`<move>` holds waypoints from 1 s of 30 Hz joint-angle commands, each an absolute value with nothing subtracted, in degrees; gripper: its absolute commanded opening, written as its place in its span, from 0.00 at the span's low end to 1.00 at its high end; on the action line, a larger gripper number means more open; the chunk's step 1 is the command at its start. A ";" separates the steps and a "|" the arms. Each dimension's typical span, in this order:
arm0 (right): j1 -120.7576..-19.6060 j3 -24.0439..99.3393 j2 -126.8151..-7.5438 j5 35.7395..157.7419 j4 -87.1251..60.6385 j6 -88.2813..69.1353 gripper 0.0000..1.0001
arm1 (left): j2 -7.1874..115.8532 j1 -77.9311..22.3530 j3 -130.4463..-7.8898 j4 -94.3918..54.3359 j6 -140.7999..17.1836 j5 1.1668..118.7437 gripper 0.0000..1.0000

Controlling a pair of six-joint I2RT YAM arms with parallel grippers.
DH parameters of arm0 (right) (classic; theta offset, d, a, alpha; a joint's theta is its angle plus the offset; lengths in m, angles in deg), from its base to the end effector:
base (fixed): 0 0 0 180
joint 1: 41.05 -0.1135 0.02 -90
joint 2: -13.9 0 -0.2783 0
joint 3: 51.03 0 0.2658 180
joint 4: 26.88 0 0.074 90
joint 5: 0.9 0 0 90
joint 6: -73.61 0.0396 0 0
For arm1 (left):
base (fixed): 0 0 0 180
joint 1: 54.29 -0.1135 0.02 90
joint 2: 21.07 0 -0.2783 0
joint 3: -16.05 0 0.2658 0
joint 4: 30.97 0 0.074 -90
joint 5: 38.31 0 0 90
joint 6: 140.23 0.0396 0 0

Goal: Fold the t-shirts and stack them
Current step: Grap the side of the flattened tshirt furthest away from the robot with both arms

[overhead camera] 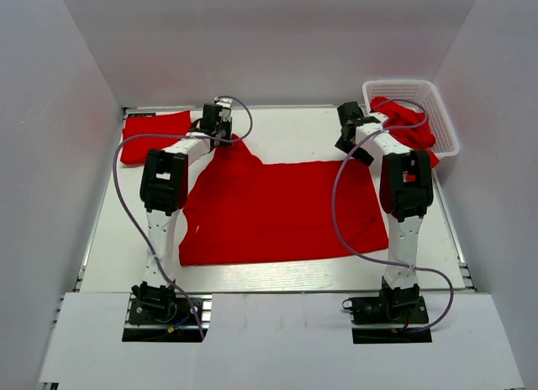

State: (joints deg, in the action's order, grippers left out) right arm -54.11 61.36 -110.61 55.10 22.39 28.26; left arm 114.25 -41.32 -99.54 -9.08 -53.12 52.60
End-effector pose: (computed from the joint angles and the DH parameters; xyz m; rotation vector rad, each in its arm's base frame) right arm 0.4811 0.0889 0.1932 0.8360 2.2656 -0.3484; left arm 0.5388 -0.1247 0.1440 0.2104 2.2928 -0.1608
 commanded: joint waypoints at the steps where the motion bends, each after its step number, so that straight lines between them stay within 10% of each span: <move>1: -53.45 63.53 -112.04 54.03 22.64 29.58 0.90 | 108.65 -41.28 -98.78 -9.22 -52.07 52.66 0.00; 21: -53.18 63.88 -116.44 56.76 22.28 31.86 0.61 | 104.18 -41.28 -93.85 -11.68 -49.00 54.51 0.00; 30: -53.27 62.65 -115.39 56.14 24.22 32.65 0.06 | 101.53 -41.28 -94.38 -11.16 -46.27 57.93 0.00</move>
